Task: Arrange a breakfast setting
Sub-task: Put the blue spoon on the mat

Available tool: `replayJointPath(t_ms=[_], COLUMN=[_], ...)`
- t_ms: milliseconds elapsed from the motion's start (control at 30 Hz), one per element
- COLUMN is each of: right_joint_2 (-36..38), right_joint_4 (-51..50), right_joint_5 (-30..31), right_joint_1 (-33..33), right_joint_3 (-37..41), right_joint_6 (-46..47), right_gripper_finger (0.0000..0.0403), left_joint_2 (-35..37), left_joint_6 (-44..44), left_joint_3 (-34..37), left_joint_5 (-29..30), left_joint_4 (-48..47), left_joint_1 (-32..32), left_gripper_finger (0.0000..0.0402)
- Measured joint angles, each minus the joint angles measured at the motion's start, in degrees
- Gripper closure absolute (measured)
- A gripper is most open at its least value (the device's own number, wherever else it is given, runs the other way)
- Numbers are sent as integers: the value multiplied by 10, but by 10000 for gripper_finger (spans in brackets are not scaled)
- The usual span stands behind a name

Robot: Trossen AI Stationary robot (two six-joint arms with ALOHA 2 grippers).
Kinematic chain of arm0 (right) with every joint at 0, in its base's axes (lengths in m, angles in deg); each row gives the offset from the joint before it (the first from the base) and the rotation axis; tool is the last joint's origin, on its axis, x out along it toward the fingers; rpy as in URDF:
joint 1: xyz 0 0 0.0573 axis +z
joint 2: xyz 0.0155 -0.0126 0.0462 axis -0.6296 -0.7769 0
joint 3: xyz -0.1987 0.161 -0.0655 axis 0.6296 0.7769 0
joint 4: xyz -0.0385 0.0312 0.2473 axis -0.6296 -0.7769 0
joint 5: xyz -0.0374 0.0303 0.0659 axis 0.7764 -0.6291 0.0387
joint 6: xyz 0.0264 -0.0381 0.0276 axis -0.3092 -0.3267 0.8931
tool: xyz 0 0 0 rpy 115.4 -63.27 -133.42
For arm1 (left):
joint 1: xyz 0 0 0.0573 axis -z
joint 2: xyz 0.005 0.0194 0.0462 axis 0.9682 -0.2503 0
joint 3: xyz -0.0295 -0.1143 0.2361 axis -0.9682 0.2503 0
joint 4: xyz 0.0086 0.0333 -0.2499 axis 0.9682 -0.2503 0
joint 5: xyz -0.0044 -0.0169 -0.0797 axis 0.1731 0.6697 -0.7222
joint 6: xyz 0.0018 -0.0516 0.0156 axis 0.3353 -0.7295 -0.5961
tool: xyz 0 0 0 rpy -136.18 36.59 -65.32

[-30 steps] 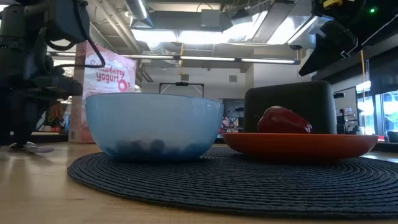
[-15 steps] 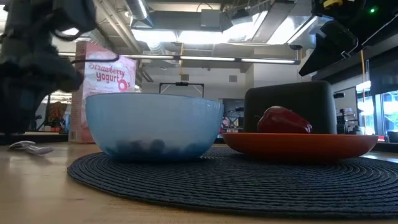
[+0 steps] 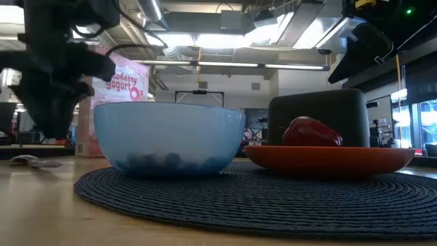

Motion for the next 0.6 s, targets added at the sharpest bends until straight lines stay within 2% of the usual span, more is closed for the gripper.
replayJointPath(t_ms=[267, 600], right_joint_2=[0, 0], right_joint_4=[2, 2], right_joint_5=[0, 0], right_joint_1=[0, 0], right_joint_3=[0, 0], right_joint_6=[0, -1], right_gripper_finger=[20, 20], left_joint_2=[-47, -82], left_joint_6=[120, 137], left_joint_3=[8, 8], left_joint_5=[0, -43], left_joint_4=[3, -27], left_joint_1=[-1, 5], left_gripper_finger=[255, 255])
